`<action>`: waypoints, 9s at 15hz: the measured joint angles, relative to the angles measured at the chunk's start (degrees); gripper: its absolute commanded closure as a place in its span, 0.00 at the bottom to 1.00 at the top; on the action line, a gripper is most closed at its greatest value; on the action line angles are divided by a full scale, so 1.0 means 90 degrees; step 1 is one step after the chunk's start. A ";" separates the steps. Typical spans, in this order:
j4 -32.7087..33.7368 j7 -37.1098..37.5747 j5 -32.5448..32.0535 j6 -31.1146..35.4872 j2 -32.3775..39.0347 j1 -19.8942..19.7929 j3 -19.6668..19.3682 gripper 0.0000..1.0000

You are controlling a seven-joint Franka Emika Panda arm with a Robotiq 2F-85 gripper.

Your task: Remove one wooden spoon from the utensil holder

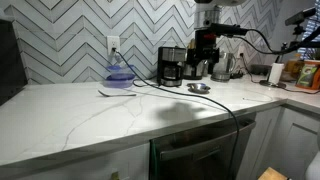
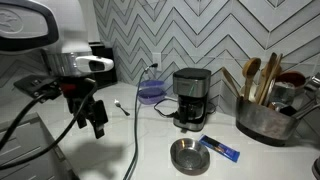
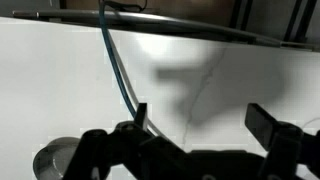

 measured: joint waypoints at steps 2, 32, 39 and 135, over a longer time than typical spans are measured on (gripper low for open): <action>0.0000 0.0000 0.0000 0.0000 0.0000 0.0000 0.0000 0.00; 0.1637 -0.1692 -0.0619 0.5008 0.2264 -0.0824 -0.1408 0.00; 0.2846 -0.3695 0.2147 0.5485 0.3688 -0.0646 -0.1619 0.00; 0.6529 -0.3734 0.3739 0.5672 0.5216 -0.1184 -0.1263 0.27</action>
